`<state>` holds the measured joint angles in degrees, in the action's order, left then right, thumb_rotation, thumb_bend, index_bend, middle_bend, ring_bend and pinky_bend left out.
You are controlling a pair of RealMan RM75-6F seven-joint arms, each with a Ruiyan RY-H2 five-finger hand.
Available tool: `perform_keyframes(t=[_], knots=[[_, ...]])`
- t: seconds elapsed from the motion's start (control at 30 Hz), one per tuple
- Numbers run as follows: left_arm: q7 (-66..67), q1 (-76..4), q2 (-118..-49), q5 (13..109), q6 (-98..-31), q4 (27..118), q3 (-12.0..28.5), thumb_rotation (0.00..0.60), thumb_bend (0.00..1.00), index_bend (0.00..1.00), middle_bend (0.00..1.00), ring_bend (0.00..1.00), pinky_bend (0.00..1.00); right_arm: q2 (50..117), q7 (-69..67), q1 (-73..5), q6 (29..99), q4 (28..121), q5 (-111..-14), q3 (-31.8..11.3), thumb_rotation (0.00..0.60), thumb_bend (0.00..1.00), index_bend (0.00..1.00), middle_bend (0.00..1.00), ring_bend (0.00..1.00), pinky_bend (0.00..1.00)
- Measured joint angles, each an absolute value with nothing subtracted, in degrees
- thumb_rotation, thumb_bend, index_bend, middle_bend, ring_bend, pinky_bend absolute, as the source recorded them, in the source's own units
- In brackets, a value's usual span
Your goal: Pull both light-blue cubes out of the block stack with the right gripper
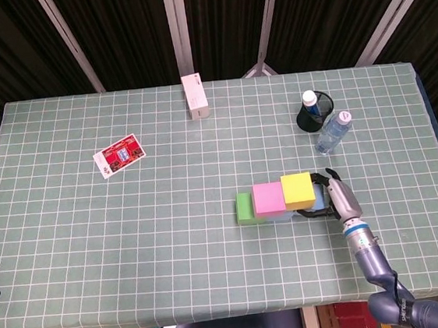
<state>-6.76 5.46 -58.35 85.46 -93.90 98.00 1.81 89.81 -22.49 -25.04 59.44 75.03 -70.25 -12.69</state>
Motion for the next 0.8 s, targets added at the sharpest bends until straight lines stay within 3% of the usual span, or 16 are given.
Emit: perform_keyframes(t=[0.23, 0.43, 0.63, 0.8], knots=[[-6.8, 5.6, -58.3, 85.6, -94.1, 98.0, 1.7, 0.6, 0.18, 0.1, 0.0, 0.0, 0.0, 89.1, -20.2, -24.6, 61.2, 73.0, -68.4, -14.4, 0.6, 0.13, 0.39, 0.65, 0.47, 0.0], [-6.7, 5.6, -58.4, 85.6, -94.0, 98.0, 1.8, 0.6, 0.18, 0.1, 0.0, 0.0, 0.0, 88.4, -15.7, -24.4, 63.4, 71.0, -63.0, -18.4, 0.6, 0.13, 0.39, 0.65, 0.47, 0.0], [-6.2, 5.5, -58.5, 85.5, -93.8, 98.2, 1.7, 0.6, 0.18, 0.1, 0.0, 0.0, 0.0, 83.8, -14.7, -23.8, 62.7, 73.4, -56.3, -23.7, 0.6, 0.13, 0.39, 0.65, 0.47, 0.0], [-5.9, 5.5, -58.6, 85.5, -93.8, 98.2, 1.8, 0.6, 0.18, 0.1, 0.0, 0.0, 0.0, 80.1, -14.6, -22.2, 62.4, 76.6, -54.6, -24.6, 0.6, 0.13, 0.39, 0.65, 0.47, 0.0]])
